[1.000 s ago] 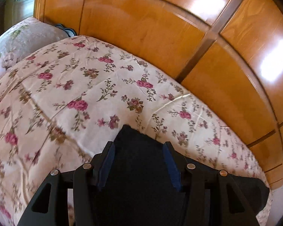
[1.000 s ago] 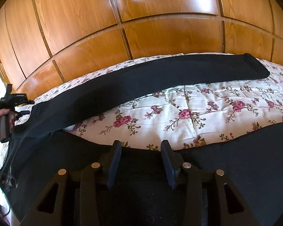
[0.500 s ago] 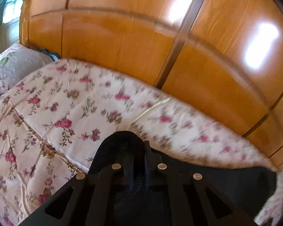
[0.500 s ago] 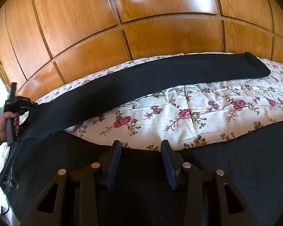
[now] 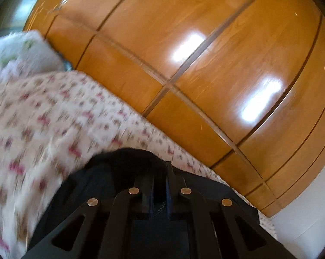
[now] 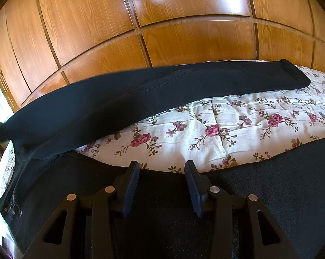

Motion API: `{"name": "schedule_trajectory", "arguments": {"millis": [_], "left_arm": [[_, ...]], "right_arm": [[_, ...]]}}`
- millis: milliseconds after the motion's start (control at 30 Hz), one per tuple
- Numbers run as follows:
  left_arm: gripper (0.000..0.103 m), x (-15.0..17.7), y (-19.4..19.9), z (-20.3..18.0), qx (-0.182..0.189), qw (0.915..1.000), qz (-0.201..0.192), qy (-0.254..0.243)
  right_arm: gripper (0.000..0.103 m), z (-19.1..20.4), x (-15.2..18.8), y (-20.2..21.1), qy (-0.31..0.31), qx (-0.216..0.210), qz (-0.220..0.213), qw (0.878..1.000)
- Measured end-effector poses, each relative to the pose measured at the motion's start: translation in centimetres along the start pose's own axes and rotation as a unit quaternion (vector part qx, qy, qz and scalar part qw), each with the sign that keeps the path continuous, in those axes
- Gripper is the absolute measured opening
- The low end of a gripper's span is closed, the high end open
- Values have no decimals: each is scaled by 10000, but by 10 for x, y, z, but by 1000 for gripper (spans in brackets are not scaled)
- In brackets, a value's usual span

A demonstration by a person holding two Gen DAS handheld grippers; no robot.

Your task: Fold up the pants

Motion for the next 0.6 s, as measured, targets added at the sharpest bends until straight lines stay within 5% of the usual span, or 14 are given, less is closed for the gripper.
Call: {"name": "schedule_trajectory", "arguments": {"millis": [267, 333, 467, 600], "left_arm": [[7, 84, 5, 56, -226, 9969, 479, 579], [7, 106, -10, 73, -322, 9935, 687, 851], [7, 107, -11, 67, -439, 9975, 371, 403], [8, 107, -15, 68, -365, 9984, 261, 351]], "right_arm": [[45, 1, 0, 0, 19, 39, 37, 10000], [58, 6, -1, -3, 52, -70, 174, 9998], [59, 21, -18, -7, 155, 45, 697, 9974], [61, 42, -65, -6, -299, -376, 430, 9979]]}}
Point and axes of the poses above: each gripper's, at about its wrist camera, not at the fingertips, and y roughly against the way its jaws point, z to its left, x to its underside, the point moved 9 cm from there along -y, roughly the way its jaws point, and after that the axes turned 10 degrees about -x, right-handed, at the moved point
